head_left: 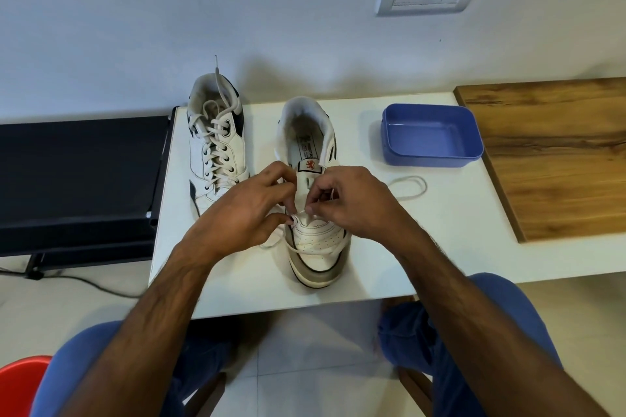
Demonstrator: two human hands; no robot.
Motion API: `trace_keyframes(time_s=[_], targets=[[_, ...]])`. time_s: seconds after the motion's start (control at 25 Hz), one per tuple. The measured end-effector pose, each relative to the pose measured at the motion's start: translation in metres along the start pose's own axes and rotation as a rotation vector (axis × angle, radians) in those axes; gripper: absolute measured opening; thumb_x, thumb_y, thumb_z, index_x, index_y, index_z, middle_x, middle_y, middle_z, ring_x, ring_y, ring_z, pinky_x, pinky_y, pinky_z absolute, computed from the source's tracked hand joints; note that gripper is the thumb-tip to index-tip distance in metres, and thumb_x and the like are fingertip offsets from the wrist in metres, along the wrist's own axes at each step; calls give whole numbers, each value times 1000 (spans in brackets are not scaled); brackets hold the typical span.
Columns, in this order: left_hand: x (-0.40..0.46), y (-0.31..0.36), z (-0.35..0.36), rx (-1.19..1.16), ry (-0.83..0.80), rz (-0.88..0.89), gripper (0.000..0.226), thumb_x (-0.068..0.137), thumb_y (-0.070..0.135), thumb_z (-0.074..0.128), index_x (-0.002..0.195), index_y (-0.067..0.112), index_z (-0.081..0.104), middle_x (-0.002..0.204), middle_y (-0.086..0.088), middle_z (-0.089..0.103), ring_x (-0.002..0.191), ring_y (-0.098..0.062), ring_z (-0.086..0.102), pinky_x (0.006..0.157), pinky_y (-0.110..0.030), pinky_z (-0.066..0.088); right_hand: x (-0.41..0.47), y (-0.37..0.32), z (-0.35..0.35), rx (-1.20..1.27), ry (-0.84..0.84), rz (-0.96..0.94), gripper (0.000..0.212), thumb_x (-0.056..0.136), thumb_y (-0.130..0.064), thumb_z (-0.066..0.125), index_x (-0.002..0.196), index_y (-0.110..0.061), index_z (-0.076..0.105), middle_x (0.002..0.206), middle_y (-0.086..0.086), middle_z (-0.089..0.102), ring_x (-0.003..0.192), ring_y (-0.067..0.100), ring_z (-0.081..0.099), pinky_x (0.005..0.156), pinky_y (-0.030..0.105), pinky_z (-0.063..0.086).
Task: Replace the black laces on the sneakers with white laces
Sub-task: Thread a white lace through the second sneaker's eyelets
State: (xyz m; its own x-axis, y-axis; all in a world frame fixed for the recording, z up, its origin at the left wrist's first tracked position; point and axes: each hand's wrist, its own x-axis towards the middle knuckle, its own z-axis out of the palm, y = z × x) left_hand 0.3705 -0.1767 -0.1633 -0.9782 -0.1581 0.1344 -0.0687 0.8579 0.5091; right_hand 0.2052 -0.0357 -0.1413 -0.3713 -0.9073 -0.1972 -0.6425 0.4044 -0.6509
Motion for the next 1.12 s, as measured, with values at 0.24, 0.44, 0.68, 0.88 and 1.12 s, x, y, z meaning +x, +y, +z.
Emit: trace_keyframes(time_s=[0.24, 0.44, 0.68, 0.88, 1.12], targets=[[-4, -9, 0, -13, 45, -22, 25, 75, 6, 85, 82, 19, 64, 107, 22, 40, 91, 0, 52, 74, -10, 40, 2, -7, 11, 0, -35, -63, 6, 81, -26, 81, 84, -29, 77, 92, -10, 59, 86, 6, 59, 75, 36, 53], [-5, -11, -1, -44, 77, -36, 28, 71, 2, 88, 79, 17, 66, 104, 15, 46, 93, 12, 50, 74, -4, 38, 5, -15, 15, -85, -17, -111, 9, 81, -21, 80, 82, -29, 76, 87, -12, 55, 86, 5, 53, 69, 29, 47], [-5, -12, -4, -113, 41, -54, 26, 74, 6, 88, 90, 18, 72, 108, 17, 48, 103, 6, 53, 84, -9, 41, 3, -21, 23, -219, 46, -103, 10, 85, -19, 73, 86, -29, 74, 87, -13, 59, 95, 12, 52, 67, 27, 38], [-4, -1, 2, -194, 22, -38, 52, 74, 21, 90, 117, 16, 62, 136, 10, 47, 117, -9, 57, 94, -24, 50, 6, -7, 17, 9, -7, -26, 13, 78, -11, 80, 86, -22, 81, 86, -6, 76, 82, 12, 68, 77, 32, 56], [-7, 2, 5, -144, 143, -145, 44, 66, 32, 92, 94, 25, 59, 106, 13, 44, 92, -3, 59, 74, -14, 50, 6, -5, 15, 111, -38, 8, 20, 73, -5, 80, 77, -24, 77, 74, -10, 75, 73, 2, 69, 79, 33, 57]])
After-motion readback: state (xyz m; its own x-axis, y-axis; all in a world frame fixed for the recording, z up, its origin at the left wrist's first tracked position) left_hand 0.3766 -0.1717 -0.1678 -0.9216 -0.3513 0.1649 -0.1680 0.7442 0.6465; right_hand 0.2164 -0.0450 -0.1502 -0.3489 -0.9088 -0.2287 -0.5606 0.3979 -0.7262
